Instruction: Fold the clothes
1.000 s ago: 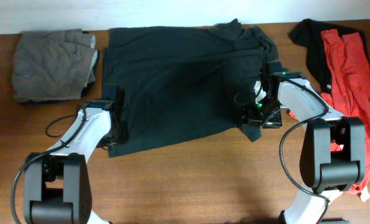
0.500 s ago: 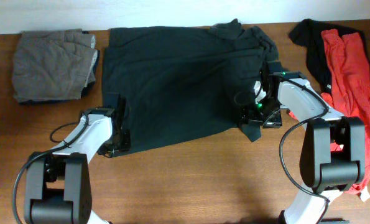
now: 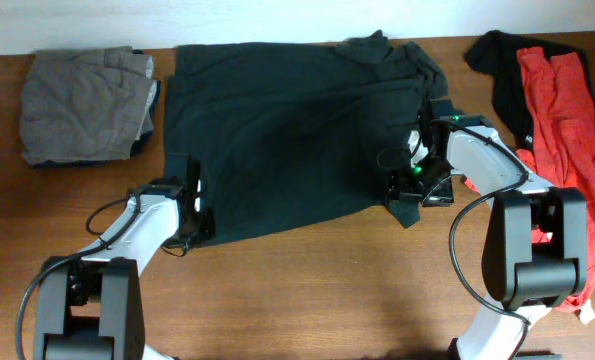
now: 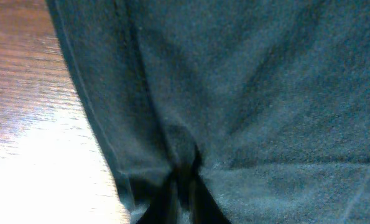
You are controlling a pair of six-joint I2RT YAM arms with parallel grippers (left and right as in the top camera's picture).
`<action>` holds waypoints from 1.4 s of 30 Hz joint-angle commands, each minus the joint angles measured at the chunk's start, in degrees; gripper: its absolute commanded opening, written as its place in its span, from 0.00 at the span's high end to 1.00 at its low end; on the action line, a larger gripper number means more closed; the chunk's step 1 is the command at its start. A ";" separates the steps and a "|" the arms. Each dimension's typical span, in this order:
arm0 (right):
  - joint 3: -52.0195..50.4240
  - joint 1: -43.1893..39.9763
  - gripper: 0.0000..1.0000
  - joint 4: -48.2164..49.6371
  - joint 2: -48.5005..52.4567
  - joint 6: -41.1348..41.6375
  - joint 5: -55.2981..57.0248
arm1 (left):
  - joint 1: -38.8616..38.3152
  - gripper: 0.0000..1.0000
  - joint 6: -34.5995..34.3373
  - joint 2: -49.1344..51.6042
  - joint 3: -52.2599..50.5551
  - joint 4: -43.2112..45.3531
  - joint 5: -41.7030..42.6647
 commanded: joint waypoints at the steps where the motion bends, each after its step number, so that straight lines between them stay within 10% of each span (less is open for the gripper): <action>1: -0.31 0.35 0.21 -0.52 -0.59 -0.55 0.31 | -0.11 0.99 0.15 3.43 -2.67 0.37 2.78; 42: -1.14 0.35 0.22 4.90 -0.55 -0.74 0.07 | -0.11 1.00 0.37 -4.09 8.87 -10.36 2.62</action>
